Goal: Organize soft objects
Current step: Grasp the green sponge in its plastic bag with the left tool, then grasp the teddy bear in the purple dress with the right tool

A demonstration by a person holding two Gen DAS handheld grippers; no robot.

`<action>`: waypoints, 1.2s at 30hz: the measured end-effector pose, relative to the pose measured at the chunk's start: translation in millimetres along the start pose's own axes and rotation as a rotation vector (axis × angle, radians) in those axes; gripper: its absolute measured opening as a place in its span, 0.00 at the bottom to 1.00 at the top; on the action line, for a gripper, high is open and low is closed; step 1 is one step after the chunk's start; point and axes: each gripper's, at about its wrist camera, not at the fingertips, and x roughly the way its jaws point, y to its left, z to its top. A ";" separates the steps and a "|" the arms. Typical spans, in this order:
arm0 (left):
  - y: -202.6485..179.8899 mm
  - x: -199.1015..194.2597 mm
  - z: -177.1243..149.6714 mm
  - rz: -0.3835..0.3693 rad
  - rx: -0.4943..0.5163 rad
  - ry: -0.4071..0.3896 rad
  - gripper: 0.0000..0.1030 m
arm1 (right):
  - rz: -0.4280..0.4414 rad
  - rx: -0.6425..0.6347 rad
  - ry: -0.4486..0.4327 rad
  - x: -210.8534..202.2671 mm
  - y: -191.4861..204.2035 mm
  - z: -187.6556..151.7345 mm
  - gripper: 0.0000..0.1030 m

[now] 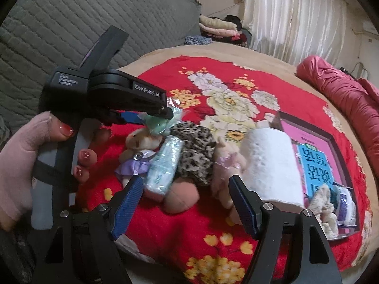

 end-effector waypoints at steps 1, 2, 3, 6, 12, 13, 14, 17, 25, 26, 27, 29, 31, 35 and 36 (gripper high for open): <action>3.6 -2.4 0.2 -0.015 -0.007 -0.004 0.42 | 0.009 0.001 0.005 2.2 2.9 0.0 0.74; 6.2 -4.8 0.4 -0.026 -0.014 -0.009 0.42 | 0.019 -0.002 0.013 4.8 6.1 -0.5 0.74; 9.6 -8.0 0.8 -0.039 -0.021 -0.016 0.42 | 0.023 -0.011 0.022 7.3 9.5 -1.5 0.74; 18.6 -18.7 1.6 -0.069 -0.037 -0.039 0.42 | 0.023 -0.045 0.037 13.0 19.2 -2.6 0.74; 33.1 -36.3 5.1 -0.111 -0.068 -0.081 0.42 | 0.039 -0.131 0.013 21.8 44.8 9.9 0.74; 35.3 -38.7 6.2 -0.102 -0.070 -0.090 0.42 | 0.040 -0.154 0.010 24.5 50.4 13.2 0.74; 39.9 -42.2 8.0 -0.097 -0.076 -0.101 0.42 | 0.049 -0.184 0.012 30.1 57.0 18.5 0.74; 50.7 -49.6 11.2 -0.073 -0.092 -0.125 0.42 | 0.059 -0.227 0.042 50.8 68.1 30.5 0.74; 74.3 -56.7 13.1 -0.009 -0.117 -0.141 0.42 | 0.037 -0.285 0.111 94.1 79.9 47.6 0.74; 75.9 -57.1 13.8 0.001 -0.117 -0.146 0.42 | 0.039 -0.285 0.126 99.3 80.0 49.3 0.74; 76.7 -57.1 13.8 0.007 -0.116 -0.147 0.42 | 0.039 -0.289 0.141 104.9 80.4 50.8 0.74; 79.0 -56.9 13.5 0.010 -0.115 -0.146 0.42 | 0.042 -0.286 0.173 114.5 80.8 52.6 0.74; 79.3 -56.5 13.0 0.005 -0.112 -0.144 0.42 | 0.044 -0.267 0.206 124.9 78.6 53.3 0.74; 79.1 -56.2 13.2 0.002 -0.110 -0.144 0.42 | 0.055 -0.228 0.221 137.6 72.9 54.9 0.66; 78.7 -56.3 13.0 0.001 -0.111 -0.144 0.42 | 0.065 -0.208 0.222 139.1 71.5 55.5 0.64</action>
